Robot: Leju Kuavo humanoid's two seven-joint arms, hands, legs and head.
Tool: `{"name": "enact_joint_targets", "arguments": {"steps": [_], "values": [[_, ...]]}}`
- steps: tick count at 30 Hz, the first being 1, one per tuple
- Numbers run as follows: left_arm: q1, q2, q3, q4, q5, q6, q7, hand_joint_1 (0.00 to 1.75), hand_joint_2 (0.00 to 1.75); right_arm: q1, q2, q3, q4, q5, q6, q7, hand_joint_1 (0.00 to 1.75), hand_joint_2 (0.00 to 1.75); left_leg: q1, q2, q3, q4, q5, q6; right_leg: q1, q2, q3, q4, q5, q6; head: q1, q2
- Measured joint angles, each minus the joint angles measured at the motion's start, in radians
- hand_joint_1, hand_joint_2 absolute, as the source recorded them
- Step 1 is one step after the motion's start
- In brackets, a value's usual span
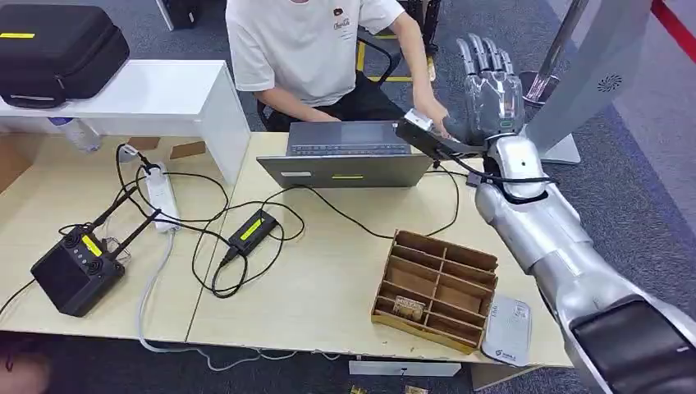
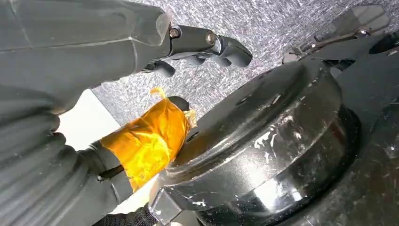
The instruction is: Pass the card to the sensor for recognition and then transmit it.
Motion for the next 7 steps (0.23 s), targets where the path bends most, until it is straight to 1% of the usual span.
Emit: {"name": "enact_joint_targets", "arguments": {"steps": [1, 3, 7], "values": [[0.001, 0.0, 0.0, 0.0, 0.006, 0.0, 0.003, 0.0, 1.75, 0.006, -0.023, -0.007, 0.007, -0.002, -0.008, 0.004, 0.0, 1.75, 0.0, -0.002, 0.0, 0.0, 0.0, 0.0, 0.0, -0.002, 0.0, 0.0, 0.0, 0.0, -0.001, 0.0], [0.007, 0.0, 0.0, 0.0, 0.016, 0.003, 0.008, 0.0, 1.75, 0.019, -0.088, -0.024, 0.021, -0.024, -0.022, 0.0, 0.0, 1.75, 0.0, -0.004, -0.001, 0.001, 0.0, 0.0, 0.0, -0.005, 0.001, -0.001, 0.0, 0.0, 0.0, 0.0], [0.021, -0.001, 0.0, 0.0, 0.024, 0.013, 0.013, 0.0, 1.75, 0.057, -0.24, -0.088, 0.036, -0.076, -0.037, -0.051, 0.0, 1.75, 0.0, -0.006, -0.003, 0.002, -0.001, 0.001, 0.0, -0.007, 0.002, -0.002, 0.0, 0.001, 0.0, 0.0]]}}
